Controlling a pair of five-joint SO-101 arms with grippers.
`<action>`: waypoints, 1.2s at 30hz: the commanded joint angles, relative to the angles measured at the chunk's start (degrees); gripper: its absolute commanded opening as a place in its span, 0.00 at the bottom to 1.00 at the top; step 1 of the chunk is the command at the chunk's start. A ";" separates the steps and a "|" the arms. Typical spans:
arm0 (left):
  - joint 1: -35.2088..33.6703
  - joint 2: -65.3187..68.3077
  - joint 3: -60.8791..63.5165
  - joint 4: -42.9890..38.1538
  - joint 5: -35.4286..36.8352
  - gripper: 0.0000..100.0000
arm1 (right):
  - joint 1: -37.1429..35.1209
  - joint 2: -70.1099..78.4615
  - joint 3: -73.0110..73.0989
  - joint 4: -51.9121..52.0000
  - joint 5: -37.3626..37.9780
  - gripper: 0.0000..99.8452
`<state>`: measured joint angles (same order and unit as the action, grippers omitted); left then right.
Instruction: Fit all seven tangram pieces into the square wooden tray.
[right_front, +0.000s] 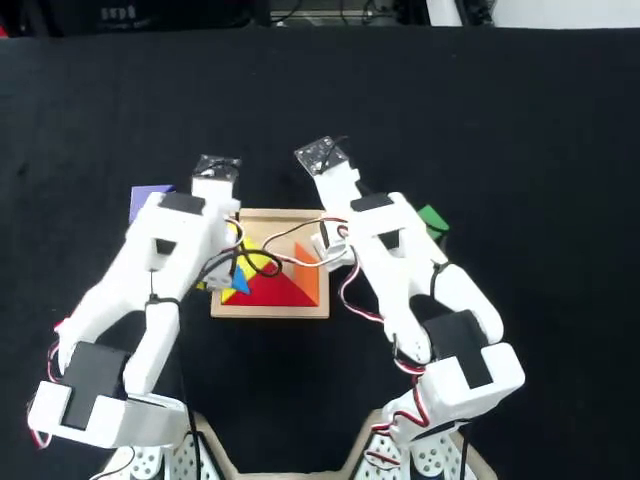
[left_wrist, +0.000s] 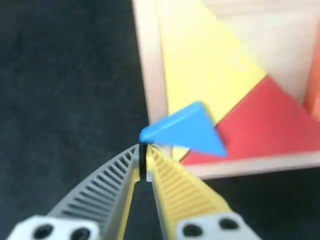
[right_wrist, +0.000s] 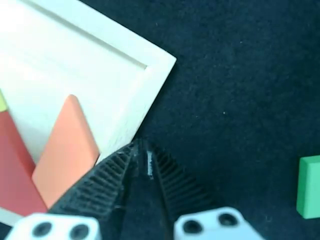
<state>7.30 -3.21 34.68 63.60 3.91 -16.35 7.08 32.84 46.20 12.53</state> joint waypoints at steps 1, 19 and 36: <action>0.66 -1.85 -0.04 -5.01 1.67 0.03 | -1.67 -0.04 -1.71 0.79 0.70 0.01; 9.36 -1.85 0.13 -10.11 1.76 0.03 | -1.76 -0.04 -1.71 0.88 0.70 0.01; 5.41 -16.35 3.21 -0.53 0.70 0.03 | -1.67 -0.04 -1.71 0.97 0.70 0.01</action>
<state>6.86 -12.44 36.09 61.58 8.66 -16.35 7.08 32.84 46.37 12.53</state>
